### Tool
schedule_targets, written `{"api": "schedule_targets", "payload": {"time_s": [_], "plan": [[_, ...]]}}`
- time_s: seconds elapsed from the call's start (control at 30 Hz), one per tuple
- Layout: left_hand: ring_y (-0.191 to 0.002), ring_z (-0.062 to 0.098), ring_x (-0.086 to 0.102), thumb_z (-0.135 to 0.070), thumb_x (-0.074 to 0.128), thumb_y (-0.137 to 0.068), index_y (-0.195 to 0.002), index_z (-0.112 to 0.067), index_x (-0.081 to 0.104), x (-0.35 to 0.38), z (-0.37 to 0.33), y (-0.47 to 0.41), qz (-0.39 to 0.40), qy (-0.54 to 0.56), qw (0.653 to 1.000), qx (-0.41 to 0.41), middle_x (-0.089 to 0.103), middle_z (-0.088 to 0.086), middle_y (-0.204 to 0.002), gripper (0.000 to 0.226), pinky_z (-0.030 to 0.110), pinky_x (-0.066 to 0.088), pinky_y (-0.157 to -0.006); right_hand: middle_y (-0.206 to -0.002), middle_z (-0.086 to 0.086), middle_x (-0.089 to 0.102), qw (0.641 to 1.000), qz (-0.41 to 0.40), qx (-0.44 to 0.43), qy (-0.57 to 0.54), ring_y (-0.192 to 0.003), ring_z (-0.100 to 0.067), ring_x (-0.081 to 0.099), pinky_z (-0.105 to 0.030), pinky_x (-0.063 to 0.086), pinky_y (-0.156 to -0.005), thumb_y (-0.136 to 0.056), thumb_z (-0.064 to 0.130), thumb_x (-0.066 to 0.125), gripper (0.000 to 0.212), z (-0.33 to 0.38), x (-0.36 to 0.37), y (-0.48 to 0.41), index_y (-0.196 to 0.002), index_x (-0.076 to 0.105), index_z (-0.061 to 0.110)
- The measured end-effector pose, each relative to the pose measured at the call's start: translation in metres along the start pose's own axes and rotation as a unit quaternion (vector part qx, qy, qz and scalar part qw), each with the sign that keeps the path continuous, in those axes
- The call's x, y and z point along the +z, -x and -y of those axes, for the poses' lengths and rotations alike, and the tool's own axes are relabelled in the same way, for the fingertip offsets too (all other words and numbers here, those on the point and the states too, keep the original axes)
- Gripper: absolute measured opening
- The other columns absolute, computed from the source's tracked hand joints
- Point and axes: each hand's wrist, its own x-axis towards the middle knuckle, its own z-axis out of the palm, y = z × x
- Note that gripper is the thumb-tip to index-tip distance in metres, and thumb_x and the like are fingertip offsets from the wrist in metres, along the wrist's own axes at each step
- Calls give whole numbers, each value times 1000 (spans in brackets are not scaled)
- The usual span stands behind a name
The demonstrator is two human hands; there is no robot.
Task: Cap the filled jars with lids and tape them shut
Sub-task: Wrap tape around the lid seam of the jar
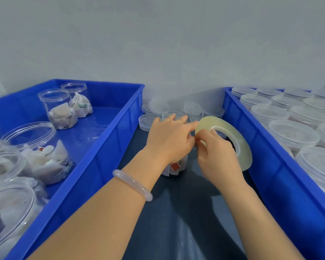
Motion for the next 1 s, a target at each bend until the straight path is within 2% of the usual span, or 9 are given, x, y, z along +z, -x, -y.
{"api": "schedule_targets", "payload": {"time_s": [0.1,0.2,0.33,0.5,0.57,0.63,0.73,0.9,1.0], "plan": [[-119,31,45,-20,37,-93,-133,-39,48,-3,20,-17,0,-45,997,-70,52,4,-126,46,43,34,-81,-80,-4,58,993,-87,-60,-60,-67,-17,52,-33,44,-62,-90,9,54,7,11,-5,23,-84,58,11],[-137,32,31,-21,35,-95,-130,-45,51,-4,32,-23,55,-35,996,-61,41,2,-147,46,50,32,-96,-74,4,55,992,-96,-52,-59,-64,-11,48,-26,37,-58,-90,12,59,9,2,-3,26,-82,59,17],[-145,27,21,-27,35,-96,-140,-45,39,4,34,-14,34,2,999,-34,28,-4,-156,48,54,24,-110,-93,-8,63,997,-7,57,-52,-84,-29,58,-36,40,-75,-94,18,55,12,-22,29,6,-97,65,12],[-138,9,30,-43,61,-85,-143,-42,36,9,39,-5,-85,112,989,-37,33,-14,-153,63,30,23,-108,-100,-4,54,994,84,36,59,-97,-32,53,-39,40,-79,-97,29,48,21,-35,65,6,-105,67,24],[-134,3,36,-48,67,-77,-137,-36,46,13,34,1,-212,276,935,-68,40,-14,-147,65,21,28,-106,-100,1,54,991,79,30,108,-104,-27,49,-35,35,-82,-97,36,47,22,-40,68,4,-107,66,32],[-127,-6,38,-45,62,-81,-132,-34,48,17,34,6,-313,435,832,-141,44,-16,-139,54,11,29,-106,-102,5,54,987,97,23,124,-108,-25,48,-35,33,-84,-97,40,45,24,-42,69,2,-110,65,38],[-110,-13,46,-36,51,-96,-138,-26,45,27,32,13,-261,595,719,-248,45,-21,-130,43,5,41,-88,-101,3,55,988,93,23,122,-107,-26,49,-35,36,-83,-96,42,47,25,-42,67,0,-114,64,43],[-102,-8,58,-24,51,-97,-116,-24,64,44,39,27,-251,586,733,-238,66,-21,-105,23,9,46,-79,-121,1,56,985,98,24,138,-113,-27,48,-35,38,-86,-95,42,48,53,-44,73,2,-145,32,38],[-87,-13,60,-17,49,-97,-102,-25,66,43,40,31,-237,597,732,-226,69,-27,-88,20,4,44,-70,-147,-3,40,995,59,20,73,-134,-26,34,-31,27,-106,-93,33,56,56,-45,69,2,-145,37,26]]}}
